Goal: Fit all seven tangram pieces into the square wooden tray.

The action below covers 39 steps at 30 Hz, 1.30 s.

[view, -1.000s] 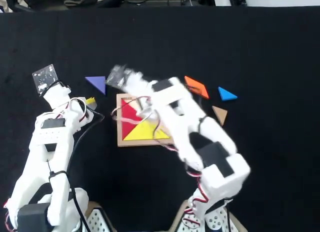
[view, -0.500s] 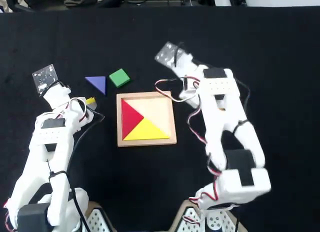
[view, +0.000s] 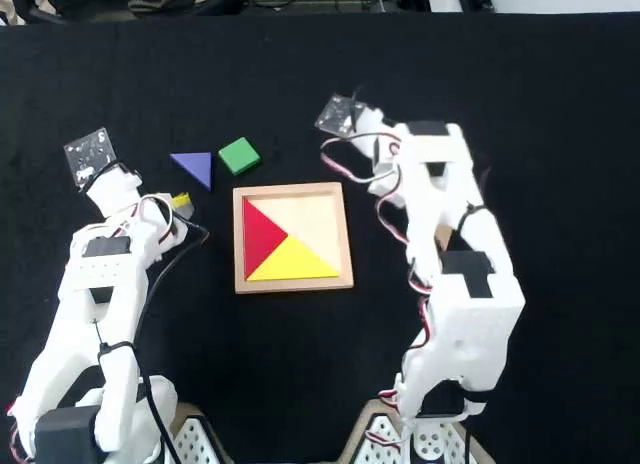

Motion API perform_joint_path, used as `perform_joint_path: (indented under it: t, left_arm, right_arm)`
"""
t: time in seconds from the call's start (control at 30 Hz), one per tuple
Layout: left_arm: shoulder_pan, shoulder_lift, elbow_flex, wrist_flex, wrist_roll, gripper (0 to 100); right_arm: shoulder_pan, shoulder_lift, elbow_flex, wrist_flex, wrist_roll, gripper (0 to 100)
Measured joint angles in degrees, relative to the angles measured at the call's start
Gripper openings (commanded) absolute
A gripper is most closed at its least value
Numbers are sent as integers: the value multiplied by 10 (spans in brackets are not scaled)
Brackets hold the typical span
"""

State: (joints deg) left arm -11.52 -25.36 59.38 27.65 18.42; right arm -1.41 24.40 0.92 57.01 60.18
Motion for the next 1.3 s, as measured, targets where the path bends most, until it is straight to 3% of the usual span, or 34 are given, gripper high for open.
perform_joint_path:
  t: [0.4,1.03,1.3]
  left_arm:
    - [0,0,0,-7,0,259]
    - [0,0,0,-7,0,259]
    - [0,0,0,-7,0,259]
  right_arm:
    - [5,45,-78,34,77,184]
    - [25,211,-265,83,85,179]
    - [32,223,-289,86,89,65]
